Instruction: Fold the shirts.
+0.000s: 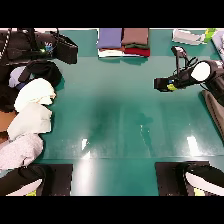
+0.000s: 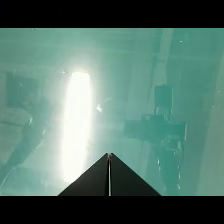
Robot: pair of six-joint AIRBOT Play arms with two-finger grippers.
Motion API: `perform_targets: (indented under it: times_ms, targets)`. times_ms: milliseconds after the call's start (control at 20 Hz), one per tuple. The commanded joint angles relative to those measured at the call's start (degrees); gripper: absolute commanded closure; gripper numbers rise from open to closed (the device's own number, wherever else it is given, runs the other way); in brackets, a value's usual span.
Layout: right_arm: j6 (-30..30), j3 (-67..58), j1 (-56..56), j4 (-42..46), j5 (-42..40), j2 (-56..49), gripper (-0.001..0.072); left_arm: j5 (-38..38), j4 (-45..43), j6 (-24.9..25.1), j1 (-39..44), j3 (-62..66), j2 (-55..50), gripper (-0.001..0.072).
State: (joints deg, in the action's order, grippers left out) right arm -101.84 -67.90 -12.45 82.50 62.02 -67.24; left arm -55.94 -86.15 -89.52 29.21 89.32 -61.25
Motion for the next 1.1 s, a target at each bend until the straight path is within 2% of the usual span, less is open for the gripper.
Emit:
perform_targets:
  times_ms: [0,550,650,750,800,850,900,1050]
  targets:
    - [0.0,0.0,0.0,0.0,-0.4,0.0,0.0692,0.0,0.0,0.0,0.0,0.1,0.0,0.0677]
    - [0.0,0.0,0.0,0.0,-0.5,0.0,0.0693,0.0,0.0,0.0,0.0,0.1,0.0,0.0677]
    - [0.0,0.0,0.0,0.0,-0.3,0.0,0.0692,3.1,-0.1,0.5,0.0,0.0,0.0,0.0677]
    - [0.0,0.0,0.0,0.0,-0.3,0.0,0.0693,5.7,-4.9,1.4,-0.7,0.0,0.0,0.067]
    - [0.0,0.0,-0.1,-0.1,-0.3,0.0,0.0693,5.6,-8.1,-0.6,-2.5,0.0,-0.3,0.0448]
    - [0.0,0.0,-0.1,0.0,-0.4,0.0,0.0693,4.9,-10.2,-3.9,-4.9,0.0,-1.1,0.0186]
    - [0.0,0.0,-0.1,0.0,-0.3,0.0,0.0693,3.5,-11.0,-5.5,-8.1,0.0,-2.3,0.0076]
    - [0.0,0.0,-0.1,0.0,-0.3,0.0,0.0693,1.0,-11.0,-5.4,-18.1,0.0,-8.8,0.0076]
